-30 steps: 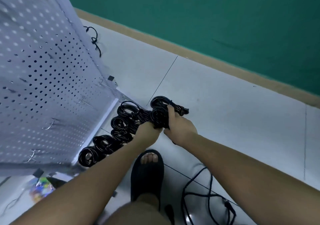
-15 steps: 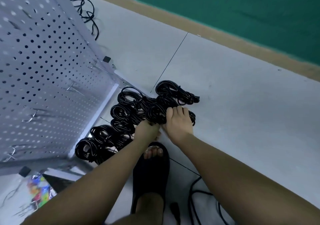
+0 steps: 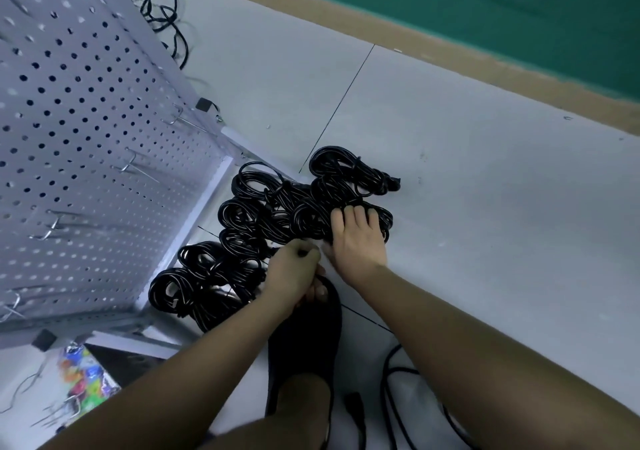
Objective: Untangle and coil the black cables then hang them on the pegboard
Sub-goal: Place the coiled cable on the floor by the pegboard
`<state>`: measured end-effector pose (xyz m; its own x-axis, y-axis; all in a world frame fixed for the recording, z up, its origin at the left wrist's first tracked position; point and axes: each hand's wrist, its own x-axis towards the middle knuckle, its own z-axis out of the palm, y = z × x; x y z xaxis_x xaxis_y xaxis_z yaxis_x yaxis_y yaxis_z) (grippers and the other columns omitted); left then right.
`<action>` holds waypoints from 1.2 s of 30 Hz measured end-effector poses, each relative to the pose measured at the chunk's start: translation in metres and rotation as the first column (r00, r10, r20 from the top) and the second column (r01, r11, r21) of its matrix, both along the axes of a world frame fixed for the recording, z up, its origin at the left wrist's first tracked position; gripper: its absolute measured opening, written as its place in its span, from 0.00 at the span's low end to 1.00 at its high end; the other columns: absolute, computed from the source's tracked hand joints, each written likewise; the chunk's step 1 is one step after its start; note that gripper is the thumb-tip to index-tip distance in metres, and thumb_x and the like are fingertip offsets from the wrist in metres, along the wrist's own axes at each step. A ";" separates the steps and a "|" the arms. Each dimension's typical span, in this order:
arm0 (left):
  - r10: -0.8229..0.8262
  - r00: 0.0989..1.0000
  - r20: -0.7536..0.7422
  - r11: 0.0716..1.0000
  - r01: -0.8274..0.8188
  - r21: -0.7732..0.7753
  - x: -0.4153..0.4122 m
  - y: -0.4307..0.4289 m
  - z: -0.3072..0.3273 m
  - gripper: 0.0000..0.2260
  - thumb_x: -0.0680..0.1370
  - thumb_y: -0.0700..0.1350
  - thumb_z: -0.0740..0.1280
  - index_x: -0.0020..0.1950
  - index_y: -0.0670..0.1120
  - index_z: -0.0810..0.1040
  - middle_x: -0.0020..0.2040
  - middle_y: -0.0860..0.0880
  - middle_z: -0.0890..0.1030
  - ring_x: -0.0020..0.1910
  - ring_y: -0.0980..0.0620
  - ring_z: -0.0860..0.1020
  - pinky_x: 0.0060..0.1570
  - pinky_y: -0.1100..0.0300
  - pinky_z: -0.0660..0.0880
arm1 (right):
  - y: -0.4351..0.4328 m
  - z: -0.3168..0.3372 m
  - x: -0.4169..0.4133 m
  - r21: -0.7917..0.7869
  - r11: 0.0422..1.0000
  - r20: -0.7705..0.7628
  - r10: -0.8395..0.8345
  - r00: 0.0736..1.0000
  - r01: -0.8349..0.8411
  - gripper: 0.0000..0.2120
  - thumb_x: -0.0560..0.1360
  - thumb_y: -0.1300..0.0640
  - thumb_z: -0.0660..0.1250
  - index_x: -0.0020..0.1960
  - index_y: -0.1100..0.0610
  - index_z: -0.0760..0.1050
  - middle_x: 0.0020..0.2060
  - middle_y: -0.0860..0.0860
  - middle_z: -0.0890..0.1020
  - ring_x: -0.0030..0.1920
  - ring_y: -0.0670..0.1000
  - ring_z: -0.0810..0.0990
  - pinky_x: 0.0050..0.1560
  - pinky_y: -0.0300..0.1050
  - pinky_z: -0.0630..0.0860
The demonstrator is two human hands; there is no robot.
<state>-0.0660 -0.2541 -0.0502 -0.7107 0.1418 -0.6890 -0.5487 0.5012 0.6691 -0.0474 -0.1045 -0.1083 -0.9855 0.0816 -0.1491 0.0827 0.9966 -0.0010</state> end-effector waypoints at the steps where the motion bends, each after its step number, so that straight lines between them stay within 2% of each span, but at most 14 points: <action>1: -0.074 0.997 -0.028 0.997 0.073 -0.039 0.001 -0.001 0.002 0.06 0.84 0.46 0.63 0.56 0.47 0.79 0.38 0.41 0.87 0.32 0.33 0.84 0.26 0.56 0.73 | 0.001 0.003 0.003 -0.003 1.000 0.008 0.010 1.000 -0.010 0.28 0.79 0.39 0.67 0.68 0.59 0.69 0.56 0.57 0.76 0.58 0.60 0.74 0.69 0.61 0.67; 4: -0.278 0.952 -0.131 0.957 0.262 -0.126 -0.001 0.008 0.013 0.04 0.83 0.46 0.65 0.53 0.50 0.80 0.38 0.45 0.86 0.29 0.40 0.83 0.23 0.58 0.73 | 0.017 0.019 0.018 -0.056 0.997 -0.018 0.049 0.999 -0.050 0.30 0.79 0.37 0.66 0.70 0.59 0.71 0.59 0.58 0.76 0.60 0.61 0.74 0.66 0.59 0.68; 8: -0.516 0.821 -0.246 0.856 0.483 -0.183 0.006 0.034 0.009 0.04 0.83 0.48 0.70 0.55 0.49 0.82 0.45 0.49 0.85 0.39 0.48 0.83 0.38 0.57 0.78 | 0.063 0.039 0.058 -0.156 0.975 -0.106 0.145 0.984 -0.160 0.23 0.78 0.46 0.64 0.67 0.59 0.75 0.59 0.58 0.77 0.59 0.62 0.75 0.60 0.57 0.70; 11: -0.664 0.696 -0.274 0.746 0.640 -0.183 0.025 0.055 0.005 0.05 0.81 0.48 0.70 0.55 0.48 0.81 0.45 0.51 0.84 0.45 0.49 0.83 0.48 0.54 0.80 | 0.094 0.043 0.102 -0.182 0.971 -0.124 0.133 0.983 -0.154 0.21 0.78 0.49 0.64 0.66 0.60 0.75 0.59 0.58 0.78 0.58 0.62 0.76 0.58 0.58 0.71; 13: -0.779 0.572 -0.257 0.621 0.760 -0.189 0.040 0.063 0.002 0.06 0.80 0.48 0.71 0.56 0.48 0.81 0.46 0.52 0.82 0.47 0.50 0.82 0.50 0.54 0.79 | 0.104 0.040 0.133 -0.210 0.965 -0.082 0.144 0.986 -0.159 0.18 0.78 0.51 0.65 0.63 0.60 0.77 0.56 0.57 0.79 0.55 0.62 0.76 0.55 0.58 0.72; 17: -0.951 0.242 -0.194 0.287 0.925 -0.249 0.073 0.068 -0.019 0.07 0.78 0.47 0.73 0.54 0.50 0.80 0.47 0.54 0.80 0.51 0.47 0.81 0.51 0.53 0.78 | 0.095 0.030 0.194 -0.304 0.948 0.071 0.121 0.990 -0.094 0.14 0.75 0.51 0.64 0.54 0.59 0.79 0.49 0.57 0.80 0.49 0.62 0.79 0.49 0.56 0.76; 20: -0.977 0.149 -0.152 0.183 0.954 -0.237 0.094 0.065 -0.032 0.12 0.75 0.47 0.77 0.56 0.46 0.81 0.52 0.48 0.83 0.52 0.46 0.81 0.50 0.53 0.78 | 0.086 0.027 0.234 -0.366 0.931 0.166 0.068 0.984 -0.002 0.11 0.72 0.56 0.74 0.50 0.60 0.78 0.46 0.58 0.79 0.46 0.64 0.80 0.44 0.55 0.76; 22: -0.988 0.084 -0.133 0.114 0.964 -0.239 0.106 0.062 -0.035 0.15 0.74 0.49 0.78 0.56 0.47 0.81 0.53 0.48 0.84 0.51 0.46 0.81 0.47 0.54 0.77 | 0.079 0.028 0.257 -0.395 0.918 0.186 0.091 0.978 -0.011 0.12 0.71 0.57 0.78 0.50 0.59 0.78 0.45 0.57 0.80 0.43 0.63 0.81 0.40 0.52 0.77; 23: -0.993 0.009 -0.118 0.039 0.966 -0.254 0.111 0.059 -0.036 0.15 0.73 0.51 0.77 0.56 0.48 0.81 0.53 0.48 0.83 0.51 0.46 0.81 0.44 0.54 0.75 | 0.073 0.030 0.267 -0.397 0.917 0.196 0.122 0.973 -0.034 0.13 0.71 0.55 0.78 0.50 0.58 0.78 0.46 0.56 0.80 0.44 0.62 0.81 0.41 0.52 0.78; 25: -0.975 -0.209 -0.073 -0.182 0.945 -0.273 0.121 0.050 -0.039 0.16 0.72 0.50 0.77 0.58 0.49 0.80 0.54 0.47 0.83 0.52 0.44 0.81 0.42 0.55 0.71 | 0.057 0.029 0.286 -0.394 0.912 0.222 0.217 0.951 -0.116 0.17 0.70 0.50 0.80 0.52 0.57 0.79 0.47 0.55 0.81 0.46 0.59 0.82 0.43 0.52 0.80; 27: -0.901 -0.431 -0.056 -0.398 0.870 -0.292 0.126 0.039 -0.043 0.20 0.70 0.53 0.80 0.59 0.48 0.80 0.56 0.46 0.83 0.55 0.42 0.80 0.46 0.54 0.73 | 0.044 0.024 0.302 -0.377 0.904 0.249 0.308 0.918 -0.201 0.21 0.68 0.47 0.82 0.54 0.56 0.80 0.48 0.55 0.81 0.46 0.58 0.81 0.44 0.52 0.80; 29: -0.814 -0.575 -0.082 -0.522 0.787 -0.329 0.127 0.033 -0.044 0.22 0.69 0.53 0.80 0.58 0.46 0.81 0.57 0.46 0.81 0.57 0.41 0.79 0.51 0.51 0.76 | 0.038 0.019 0.312 -0.354 0.906 0.273 0.336 0.901 -0.231 0.20 0.68 0.46 0.79 0.53 0.56 0.80 0.49 0.54 0.79 0.45 0.57 0.80 0.43 0.51 0.79; 33: -0.719 -0.684 -0.119 -0.590 0.692 -0.416 0.125 0.037 -0.038 0.10 0.77 0.44 0.71 0.57 0.46 0.80 0.58 0.46 0.80 0.60 0.40 0.79 0.52 0.48 0.77 | 0.037 0.014 0.324 -0.367 0.909 0.232 0.296 0.927 -0.199 0.18 0.70 0.46 0.78 0.51 0.55 0.79 0.46 0.53 0.79 0.44 0.57 0.80 0.43 0.50 0.77; 36: -0.771 -0.620 -0.145 -0.525 0.748 -0.406 0.125 0.039 -0.041 0.11 0.77 0.47 0.72 0.58 0.47 0.81 0.57 0.47 0.80 0.59 0.42 0.79 0.50 0.49 0.78 | 0.033 0.016 0.321 -0.422 0.893 0.147 0.241 0.959 -0.160 0.14 0.75 0.47 0.71 0.52 0.57 0.78 0.44 0.54 0.79 0.43 0.58 0.80 0.43 0.52 0.78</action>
